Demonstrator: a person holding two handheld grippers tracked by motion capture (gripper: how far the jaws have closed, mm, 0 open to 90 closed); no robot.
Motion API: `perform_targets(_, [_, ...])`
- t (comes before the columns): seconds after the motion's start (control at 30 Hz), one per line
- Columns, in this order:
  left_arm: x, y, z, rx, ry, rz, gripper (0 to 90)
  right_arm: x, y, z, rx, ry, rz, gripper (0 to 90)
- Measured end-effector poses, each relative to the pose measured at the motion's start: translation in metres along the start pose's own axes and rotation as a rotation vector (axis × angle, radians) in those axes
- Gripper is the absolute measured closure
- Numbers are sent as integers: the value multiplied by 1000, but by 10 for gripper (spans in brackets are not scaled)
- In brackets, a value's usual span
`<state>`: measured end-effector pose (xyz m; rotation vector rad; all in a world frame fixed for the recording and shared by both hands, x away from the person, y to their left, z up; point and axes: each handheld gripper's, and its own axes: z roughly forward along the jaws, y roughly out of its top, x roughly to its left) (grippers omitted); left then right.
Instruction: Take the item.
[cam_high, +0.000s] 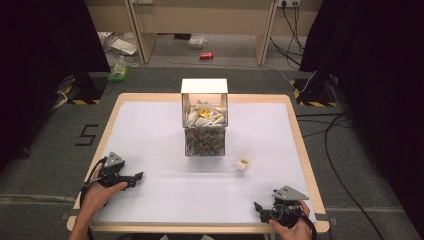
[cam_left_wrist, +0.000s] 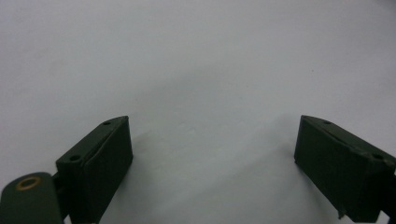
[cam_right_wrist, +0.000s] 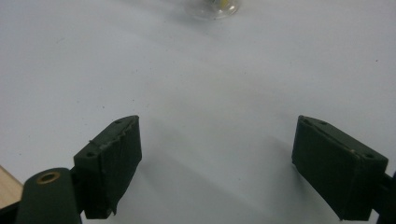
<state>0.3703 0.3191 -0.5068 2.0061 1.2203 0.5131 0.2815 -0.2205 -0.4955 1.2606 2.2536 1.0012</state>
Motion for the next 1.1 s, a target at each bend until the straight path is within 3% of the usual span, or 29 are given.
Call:
perform_targets(0.23, [0, 0, 0, 0, 0, 1, 107, 3, -5, -2, 12, -16, -18, 164])
perform_targets(0.57, [0, 0, 0, 0, 0, 1, 106, 7, -12, -5, -16, -34, -9, 163])
perform_targets(1.1, [0, 0, 0, 1, 2, 2, 106, 7, -14, -5, -35, -33, -9, 162])
